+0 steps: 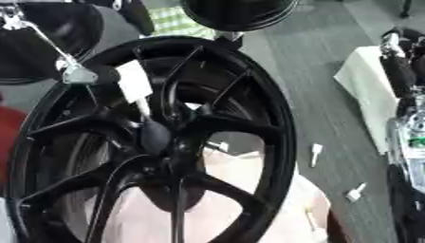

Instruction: Pull the pin out of the wheel hub.

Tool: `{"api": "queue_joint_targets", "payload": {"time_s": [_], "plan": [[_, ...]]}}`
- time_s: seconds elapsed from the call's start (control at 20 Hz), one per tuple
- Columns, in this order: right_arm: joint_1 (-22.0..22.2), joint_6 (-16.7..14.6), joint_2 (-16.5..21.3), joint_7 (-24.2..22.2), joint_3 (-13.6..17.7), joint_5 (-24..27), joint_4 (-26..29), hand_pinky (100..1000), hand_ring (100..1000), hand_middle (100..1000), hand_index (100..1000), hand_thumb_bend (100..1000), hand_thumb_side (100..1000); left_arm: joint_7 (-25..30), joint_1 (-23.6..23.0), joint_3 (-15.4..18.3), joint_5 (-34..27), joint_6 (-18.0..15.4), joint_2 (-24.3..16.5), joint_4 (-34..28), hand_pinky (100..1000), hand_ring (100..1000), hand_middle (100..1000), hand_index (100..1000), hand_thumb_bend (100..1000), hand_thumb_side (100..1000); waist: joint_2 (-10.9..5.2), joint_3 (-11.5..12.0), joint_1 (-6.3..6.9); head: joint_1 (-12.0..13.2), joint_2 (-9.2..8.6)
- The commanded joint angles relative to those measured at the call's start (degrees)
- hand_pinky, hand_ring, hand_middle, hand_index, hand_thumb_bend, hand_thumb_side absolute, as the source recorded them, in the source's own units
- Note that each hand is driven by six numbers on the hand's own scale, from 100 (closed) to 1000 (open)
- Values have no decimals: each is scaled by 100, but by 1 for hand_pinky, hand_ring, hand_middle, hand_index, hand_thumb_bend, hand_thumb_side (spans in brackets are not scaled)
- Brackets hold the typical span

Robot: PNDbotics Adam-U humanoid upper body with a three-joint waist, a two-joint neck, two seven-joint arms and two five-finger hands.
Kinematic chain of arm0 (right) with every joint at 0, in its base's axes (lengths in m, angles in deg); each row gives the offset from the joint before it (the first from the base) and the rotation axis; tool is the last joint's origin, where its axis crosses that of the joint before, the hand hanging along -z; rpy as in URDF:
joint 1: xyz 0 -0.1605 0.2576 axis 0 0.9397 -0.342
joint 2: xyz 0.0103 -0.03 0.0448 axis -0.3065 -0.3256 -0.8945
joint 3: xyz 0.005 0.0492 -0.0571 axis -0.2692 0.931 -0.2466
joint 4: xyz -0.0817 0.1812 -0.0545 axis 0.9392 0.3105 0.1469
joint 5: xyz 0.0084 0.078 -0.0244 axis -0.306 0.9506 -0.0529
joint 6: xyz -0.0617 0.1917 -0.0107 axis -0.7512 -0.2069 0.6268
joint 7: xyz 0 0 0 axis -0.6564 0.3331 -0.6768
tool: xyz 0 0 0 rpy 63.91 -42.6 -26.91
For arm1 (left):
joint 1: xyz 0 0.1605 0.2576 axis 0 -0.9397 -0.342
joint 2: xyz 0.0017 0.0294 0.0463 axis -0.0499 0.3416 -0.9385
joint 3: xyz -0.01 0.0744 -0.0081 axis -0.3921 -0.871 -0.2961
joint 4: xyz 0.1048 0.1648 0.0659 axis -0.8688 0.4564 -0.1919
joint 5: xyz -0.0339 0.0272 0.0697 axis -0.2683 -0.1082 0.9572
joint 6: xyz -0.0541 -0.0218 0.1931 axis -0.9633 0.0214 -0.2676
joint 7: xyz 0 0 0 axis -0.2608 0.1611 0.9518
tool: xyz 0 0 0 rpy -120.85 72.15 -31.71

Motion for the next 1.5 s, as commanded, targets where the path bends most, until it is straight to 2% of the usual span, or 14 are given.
{"api": "queue_joint_targets", "payload": {"time_s": [0.05, 0.2, 0.3, 0.4, 0.55, 0.7, 0.85, 1.05, 1.2, 1.5], "plan": [[-46, -3, 205, -32, -19, -77, 125, 878, 863, 586, 775, 100, 552, 1316, 116, -29, 16, -1283, -205, 27, 790, 805, 755, 823, 277, 201, -15, -8, 53, 38, -59], [-30, 3, 226, -57, -55, -99, 118, 878, 863, 586, 775, 100, 531, 1316, 121, -27, -188, -1130, -226, 53, 792, 810, 759, 836, 243, 193, 0, -2, 67, 32, -56], [-27, 0, 235, -86, -84, -115, 116, 879, 863, 586, 775, 100, 550, 1316, 126, -33, -363, -1004, -240, 63, 794, 813, 752, 838, 231, 178, 8, -8, 75, 39, -64], [-27, -1, 242, -95, -95, -125, 115, 879, 862, 585, 774, 100, 548, 1316, 130, -82, -512, -880, -270, 68, 802, 820, 754, 841, 262, 144, 14, -13, 82, 51, -80], [-32, -9, 246, -99, -114, -128, 118, 879, 861, 584, 774, 100, 549, 1316, 121, -142, -468, -806, -313, 51, 810, 826, 755, 837, 321, 142, 21, -25, 90, 69, -87], [-37, -14, 249, -124, -151, -135, 118, 879, 861, 584, 774, 100, 548, 1316, 94, -181, -362, -866, -315, 64, 815, 830, 758, 837, 355, 128, 25, -34, 93, 78, -84], [-48, -16, 243, -138, -167, -141, 119, 880, 861, 584, 774, 100, 548, 1316, 75, -194, -258, -955, -305, 108, 820, 833, 756, 833, 379, 166, 31, -46, 91, 91, -76], [-64, -21, 240, -149, -186, -140, 126, 880, 860, 583, 773, 100, 546, 1316, 55, -170, -50, -1113, -281, 194, 827, 838, 761, 828, 412, 141, 47, -63, 88, 124, -76], [-73, -23, 238, -162, -199, -140, 131, 880, 860, 582, 773, 100, 546, 1316, 36, -150, 112, -1234, -269, 265, 828, 838, 762, 823, 419, 114, 61, -78, 87, 160, -80], [-75, -22, 244, -179, -224, -144, 131, 881, 860, 582, 773, 100, 545, 1316, 1, -103, 411, -1415, -265, 432, 829, 837, 761, 812, 420, 129, 83, -91, 92, 195, -85]]}}
